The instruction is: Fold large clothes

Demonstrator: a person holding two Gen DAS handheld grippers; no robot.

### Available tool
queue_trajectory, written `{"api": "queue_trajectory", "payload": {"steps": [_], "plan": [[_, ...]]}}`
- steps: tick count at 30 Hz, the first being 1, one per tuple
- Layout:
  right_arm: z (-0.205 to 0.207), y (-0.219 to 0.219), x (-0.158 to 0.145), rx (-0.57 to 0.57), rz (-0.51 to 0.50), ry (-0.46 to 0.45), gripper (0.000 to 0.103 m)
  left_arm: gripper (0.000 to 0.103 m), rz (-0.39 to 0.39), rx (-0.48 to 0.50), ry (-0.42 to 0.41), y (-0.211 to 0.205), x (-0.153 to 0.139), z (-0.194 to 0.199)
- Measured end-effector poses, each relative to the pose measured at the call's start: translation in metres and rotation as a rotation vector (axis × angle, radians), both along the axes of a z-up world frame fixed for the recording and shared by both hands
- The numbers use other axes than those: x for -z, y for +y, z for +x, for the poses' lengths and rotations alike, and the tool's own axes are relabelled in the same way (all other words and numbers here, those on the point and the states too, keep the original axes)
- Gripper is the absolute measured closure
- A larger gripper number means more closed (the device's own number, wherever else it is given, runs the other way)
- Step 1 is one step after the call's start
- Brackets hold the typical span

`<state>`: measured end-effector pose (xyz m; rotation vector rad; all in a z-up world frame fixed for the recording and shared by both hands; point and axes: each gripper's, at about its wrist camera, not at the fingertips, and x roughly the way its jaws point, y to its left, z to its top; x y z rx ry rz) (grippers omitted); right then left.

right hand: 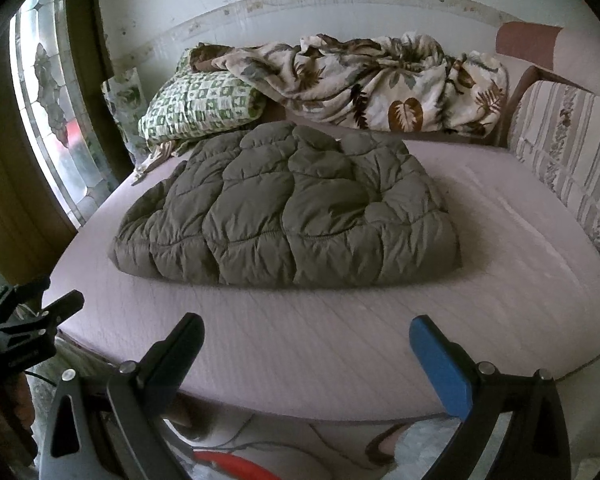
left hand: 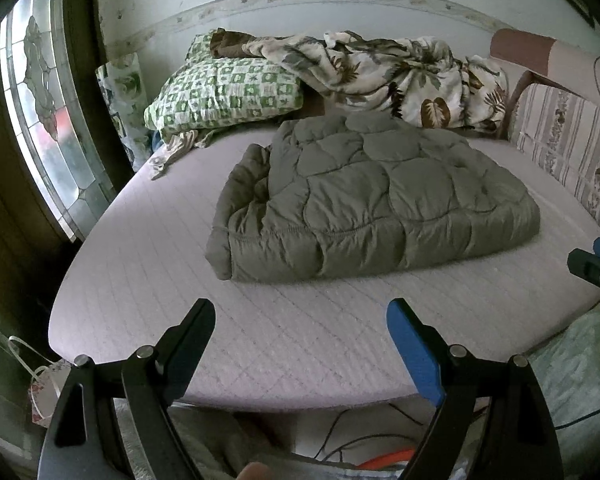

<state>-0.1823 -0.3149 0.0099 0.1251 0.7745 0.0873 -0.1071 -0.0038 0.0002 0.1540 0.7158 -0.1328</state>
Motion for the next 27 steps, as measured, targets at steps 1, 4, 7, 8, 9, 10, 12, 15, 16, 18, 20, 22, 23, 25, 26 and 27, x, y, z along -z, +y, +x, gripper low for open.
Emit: {"api": "queue_trajectory", "payload": {"steps": [1, 4, 7, 8, 9, 10, 12, 15, 16, 18, 20, 22, 23, 25, 26, 27], "plan": [[-0.003, 0.000, -0.001, 0.003, -0.006, -0.003, 0.000, 0.015, -0.004, 0.002, 0.000, 0.000, 0.000, -0.001], [-0.010, 0.000, -0.003, 0.010, -0.018, -0.011, 0.000, 0.015, -0.007, 0.002, -0.002, 0.000, 0.000, -0.006], [-0.017, -0.001, -0.005, 0.011, -0.025, -0.020, 0.000, 0.015, -0.007, 0.002, -0.003, 0.000, -0.001, -0.006], [-0.020, 0.000, -0.006, 0.013, -0.028, -0.024, 0.000, 0.015, -0.007, 0.002, -0.004, 0.001, -0.001, -0.006], [-0.023, 0.000, -0.006, 0.016, -0.033, -0.026, 0.000, 0.015, -0.007, -0.002, -0.006, 0.000, -0.001, -0.006], [-0.026, 0.000, -0.007, 0.022, -0.038, -0.029, 0.000, 0.015, -0.009, -0.003, -0.010, 0.000, -0.002, -0.008], [-0.030, 0.000, -0.008, 0.025, -0.045, -0.028, 0.000, 0.015, -0.011, -0.003, -0.014, 0.000, -0.002, -0.012], [-0.033, 0.001, -0.008, 0.025, -0.051, -0.028, 0.000, 0.015, -0.011, -0.005, -0.016, -0.002, -0.002, -0.016], [-0.034, 0.000, -0.008, 0.027, -0.051, -0.028, 0.000, 0.015, -0.010, -0.007, -0.017, -0.002, -0.003, -0.016], [-0.037, 0.000, -0.008, 0.031, -0.051, -0.028, 0.000, 0.015, -0.009, -0.007, -0.020, -0.003, -0.003, -0.017], [-0.039, -0.002, -0.008, 0.037, -0.053, -0.029, 0.000, 0.015, -0.007, -0.005, -0.024, -0.003, -0.003, -0.020], [-0.040, -0.003, -0.009, 0.042, -0.056, -0.031, 0.000, 0.015, -0.002, -0.004, -0.034, -0.003, -0.005, -0.023], [-0.041, -0.003, -0.009, 0.044, -0.059, -0.033, 0.000, 0.015, 0.001, -0.004, -0.039, -0.003, -0.006, -0.025], [-0.043, -0.003, -0.010, 0.046, -0.065, -0.035, 0.000, 0.015, 0.002, -0.004, -0.047, -0.002, -0.007, -0.026], [-0.043, -0.003, -0.010, 0.046, -0.066, -0.036, 0.000, 0.015, 0.003, -0.003, -0.051, -0.002, -0.008, -0.028], [-0.043, -0.003, -0.011, 0.047, -0.065, -0.037, 0.000, 0.015, 0.004, -0.002, -0.053, -0.001, -0.009, -0.028]]}}
